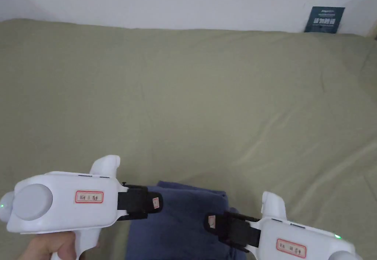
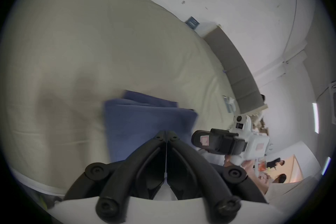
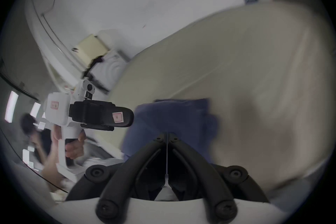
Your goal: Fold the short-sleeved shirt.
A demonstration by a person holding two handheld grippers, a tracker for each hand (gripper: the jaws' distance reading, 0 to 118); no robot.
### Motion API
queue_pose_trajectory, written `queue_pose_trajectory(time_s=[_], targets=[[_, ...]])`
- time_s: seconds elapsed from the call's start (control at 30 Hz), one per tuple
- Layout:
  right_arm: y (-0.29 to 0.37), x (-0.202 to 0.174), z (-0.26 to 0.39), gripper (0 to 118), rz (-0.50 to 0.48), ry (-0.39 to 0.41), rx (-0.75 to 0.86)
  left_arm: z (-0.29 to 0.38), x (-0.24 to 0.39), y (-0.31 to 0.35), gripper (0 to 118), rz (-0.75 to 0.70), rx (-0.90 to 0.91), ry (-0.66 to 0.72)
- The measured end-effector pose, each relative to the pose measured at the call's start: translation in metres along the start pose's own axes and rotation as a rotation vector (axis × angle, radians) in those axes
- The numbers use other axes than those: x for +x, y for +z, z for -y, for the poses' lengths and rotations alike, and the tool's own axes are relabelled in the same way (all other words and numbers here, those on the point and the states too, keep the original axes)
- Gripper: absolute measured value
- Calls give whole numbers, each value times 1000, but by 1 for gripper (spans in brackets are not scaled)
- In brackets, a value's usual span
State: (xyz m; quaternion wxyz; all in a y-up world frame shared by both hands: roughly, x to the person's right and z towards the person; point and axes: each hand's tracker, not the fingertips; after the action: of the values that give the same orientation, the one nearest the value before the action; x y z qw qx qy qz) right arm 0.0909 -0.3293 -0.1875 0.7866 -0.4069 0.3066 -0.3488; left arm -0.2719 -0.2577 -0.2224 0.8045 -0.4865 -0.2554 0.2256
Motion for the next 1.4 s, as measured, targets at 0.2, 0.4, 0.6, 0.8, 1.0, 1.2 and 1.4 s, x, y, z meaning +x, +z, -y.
queue_pose_trajectory(time_s=[0.2,0.4,0.6,0.8,1.0,1.2,1.4], targets=[[-32,76,-6,3,-102,-190,-129,0,-60,8,0,-63,-39,71],[-32,104,-7,3,-259,-310,-136,2,-95,-20,117,98,-155,90],[-33,101,-7,3,-284,-331,-150,6,-75,-72,116,306,-201,142],[-32,104,-9,3,-302,-354,-151,-2,-90,-100,63,364,-202,178],[-24,86,-18,3,-225,-272,-149,0,-96,-89,32,294,-191,210],[-6,53,-22,3,-176,-183,-109,-20,-125,-33,29,246,-114,214],[7,38,-28,3,-148,-135,-52,-60,-207,100,29,-9,11,246]])
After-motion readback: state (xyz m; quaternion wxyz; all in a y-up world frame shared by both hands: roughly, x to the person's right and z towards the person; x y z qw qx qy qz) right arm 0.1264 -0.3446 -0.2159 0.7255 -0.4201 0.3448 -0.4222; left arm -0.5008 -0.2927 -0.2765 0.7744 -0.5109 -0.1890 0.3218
